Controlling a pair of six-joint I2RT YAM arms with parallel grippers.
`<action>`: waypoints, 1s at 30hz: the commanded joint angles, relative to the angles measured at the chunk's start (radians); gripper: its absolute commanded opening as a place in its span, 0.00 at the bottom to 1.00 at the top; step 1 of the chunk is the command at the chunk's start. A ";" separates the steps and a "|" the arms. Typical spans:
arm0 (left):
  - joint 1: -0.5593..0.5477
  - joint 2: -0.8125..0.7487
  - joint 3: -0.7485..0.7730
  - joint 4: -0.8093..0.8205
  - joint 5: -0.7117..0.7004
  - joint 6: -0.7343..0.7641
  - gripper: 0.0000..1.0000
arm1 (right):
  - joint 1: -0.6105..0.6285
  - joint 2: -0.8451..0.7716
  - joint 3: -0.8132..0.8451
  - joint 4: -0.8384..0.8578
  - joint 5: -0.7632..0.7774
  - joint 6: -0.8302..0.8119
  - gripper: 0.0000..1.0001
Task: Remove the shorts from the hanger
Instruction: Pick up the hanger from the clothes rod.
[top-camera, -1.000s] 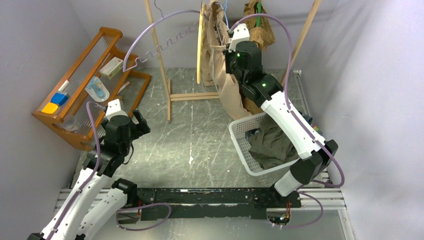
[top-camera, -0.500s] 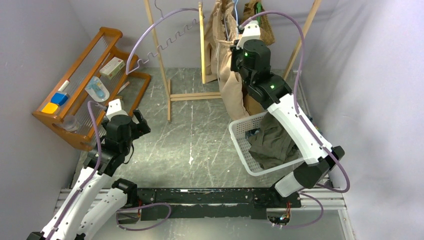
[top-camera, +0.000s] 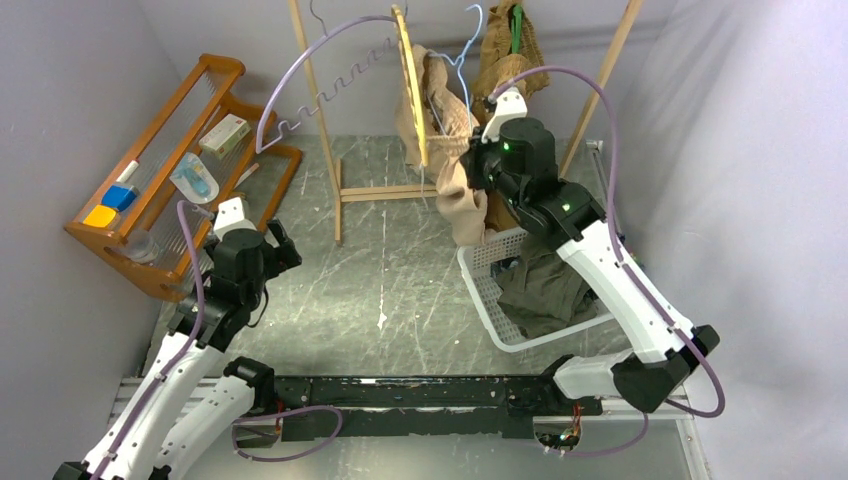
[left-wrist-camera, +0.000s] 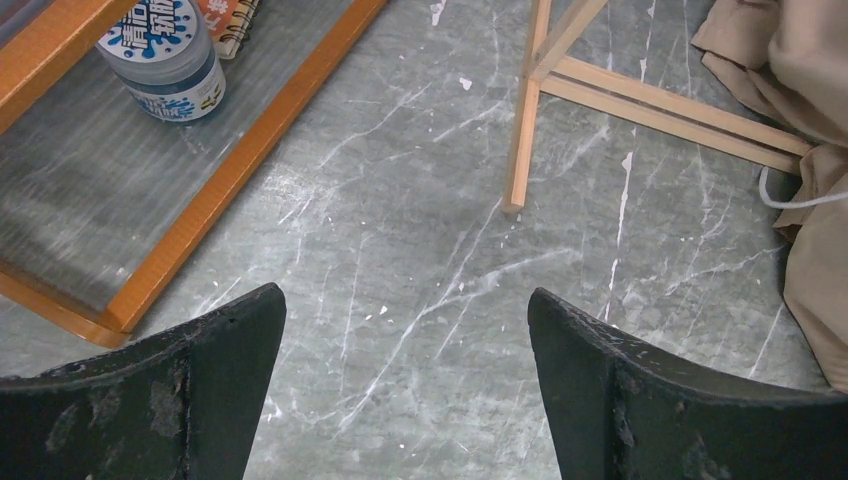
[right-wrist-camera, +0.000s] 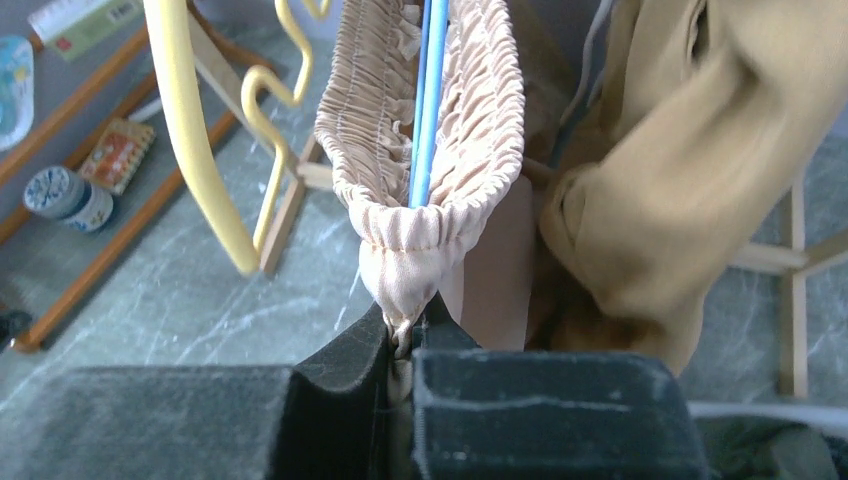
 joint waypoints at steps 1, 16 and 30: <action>-0.001 0.013 0.031 -0.012 -0.001 0.004 0.95 | 0.003 -0.085 -0.068 -0.008 -0.027 0.051 0.00; -0.001 0.030 0.024 -0.004 0.007 0.004 0.96 | 0.004 -0.398 -0.587 0.117 -0.395 0.166 0.00; -0.001 -0.031 0.019 -0.010 0.001 -0.034 1.00 | 0.011 -0.624 -0.912 0.220 -0.651 0.211 0.00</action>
